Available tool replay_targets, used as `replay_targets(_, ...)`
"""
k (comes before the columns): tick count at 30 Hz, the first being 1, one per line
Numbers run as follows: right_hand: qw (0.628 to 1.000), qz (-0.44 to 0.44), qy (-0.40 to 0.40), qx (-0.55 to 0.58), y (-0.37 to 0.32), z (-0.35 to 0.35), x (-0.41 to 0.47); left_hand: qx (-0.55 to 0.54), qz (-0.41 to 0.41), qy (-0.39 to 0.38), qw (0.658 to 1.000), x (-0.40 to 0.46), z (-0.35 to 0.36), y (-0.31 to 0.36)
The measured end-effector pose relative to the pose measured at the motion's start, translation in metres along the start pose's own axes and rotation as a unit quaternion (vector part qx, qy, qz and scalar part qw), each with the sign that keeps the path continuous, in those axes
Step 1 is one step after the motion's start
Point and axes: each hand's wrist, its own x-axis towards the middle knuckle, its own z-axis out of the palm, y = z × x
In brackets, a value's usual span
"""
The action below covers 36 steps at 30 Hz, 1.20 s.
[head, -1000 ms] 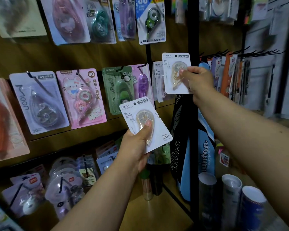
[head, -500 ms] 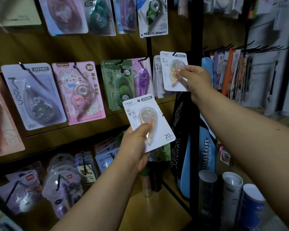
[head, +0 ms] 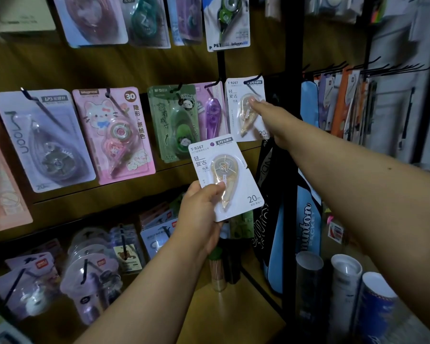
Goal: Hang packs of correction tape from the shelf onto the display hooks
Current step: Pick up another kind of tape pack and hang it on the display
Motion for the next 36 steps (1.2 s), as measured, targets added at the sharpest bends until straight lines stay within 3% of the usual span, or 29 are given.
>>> replay_targets(6, 0.995, -0.064, 0.034, -0.062, -0.001, 0.009, -0.06, 0.013, 0.015, 0.008, 1.0, 0.001, 0.0, 0.002)
replay_targets(13, 0.991, -0.093, -0.088, -0.025, 0.021, 0.027, -0.14, -0.002, 0.042, 0.014, 0.999, -0.001, 0.01, 0.004)
replay_targets(18, 0.991, -0.125, -0.043, -0.025, 0.029, 0.036, -0.146, 0.013, 0.037, 0.009, 0.999, -0.005, 0.014, 0.01)
replay_targets(25, 0.992, -0.093, 0.019, 0.085, 0.028, 0.019, -0.127, 0.088, 0.034, 0.024, 0.995, -0.008, 0.014, 0.015)
replay_targets(36, 0.976, -0.116, 0.084, 0.163, -0.026, -0.02, -0.075, 0.069, 0.012, 0.022, 0.997, -0.012, 0.009, 0.011)
